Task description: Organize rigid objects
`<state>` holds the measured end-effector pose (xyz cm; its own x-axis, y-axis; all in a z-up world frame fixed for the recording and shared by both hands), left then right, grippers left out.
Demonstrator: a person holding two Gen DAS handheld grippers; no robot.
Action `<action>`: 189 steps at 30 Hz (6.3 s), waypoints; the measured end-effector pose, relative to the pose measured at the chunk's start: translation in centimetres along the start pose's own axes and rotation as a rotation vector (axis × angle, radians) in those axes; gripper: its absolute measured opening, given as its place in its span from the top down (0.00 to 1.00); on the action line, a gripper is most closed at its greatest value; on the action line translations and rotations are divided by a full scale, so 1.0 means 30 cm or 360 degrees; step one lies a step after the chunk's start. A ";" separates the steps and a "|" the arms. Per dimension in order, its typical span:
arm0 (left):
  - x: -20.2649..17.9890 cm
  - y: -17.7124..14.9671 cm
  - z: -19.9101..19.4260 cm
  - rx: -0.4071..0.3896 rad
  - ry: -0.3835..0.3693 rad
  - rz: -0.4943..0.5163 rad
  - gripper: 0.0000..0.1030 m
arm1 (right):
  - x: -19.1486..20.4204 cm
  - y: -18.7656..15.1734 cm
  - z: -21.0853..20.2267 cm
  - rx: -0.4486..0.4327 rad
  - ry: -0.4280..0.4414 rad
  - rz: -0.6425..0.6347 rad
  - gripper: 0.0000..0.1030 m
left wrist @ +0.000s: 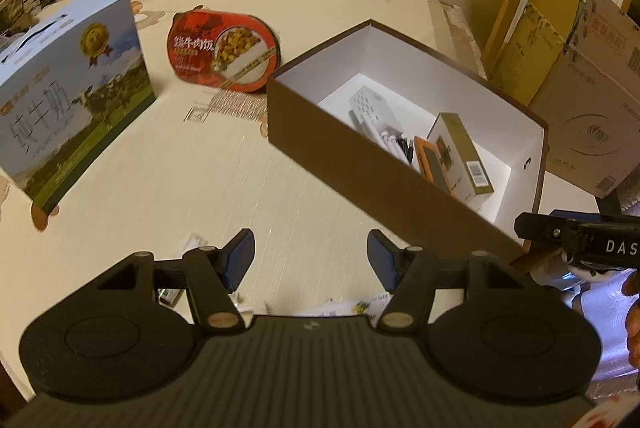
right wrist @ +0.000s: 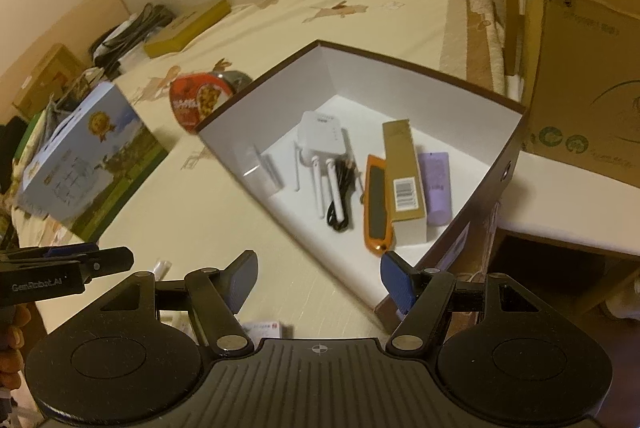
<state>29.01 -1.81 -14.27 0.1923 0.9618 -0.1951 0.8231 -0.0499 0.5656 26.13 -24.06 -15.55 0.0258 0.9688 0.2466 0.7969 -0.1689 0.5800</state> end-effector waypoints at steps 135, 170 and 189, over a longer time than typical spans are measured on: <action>-0.004 -0.436 0.376 0.0392 0.0066 0.0067 0.71 | 0.153 -0.462 0.390 0.0307 -0.0026 -0.0635 0.66; -0.211 0.159 0.131 -0.0065 -0.0163 -0.0012 0.71 | 0.105 0.092 0.107 -0.0143 0.0041 -0.0360 0.66; -0.333 0.308 0.425 0.0045 -0.0206 0.0164 0.71 | -0.109 0.217 0.225 -0.0042 -0.0173 -0.0003 0.66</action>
<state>41.51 -15.32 -17.31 0.3422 0.9086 -0.2395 0.8097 -0.1559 0.5657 35.29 -27.10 -17.82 0.0904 0.9829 0.1607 0.7809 -0.1701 0.6010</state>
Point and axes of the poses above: each gripper's, at about its wrist camera, not at the fingertips, and z roughly the way its jaws point, x to its left, y to its top, the point moved 8 cm from there along z, roughly the way its jaws point, and after that the axes turned 7 degrees about -y, right-handed, at the moved point
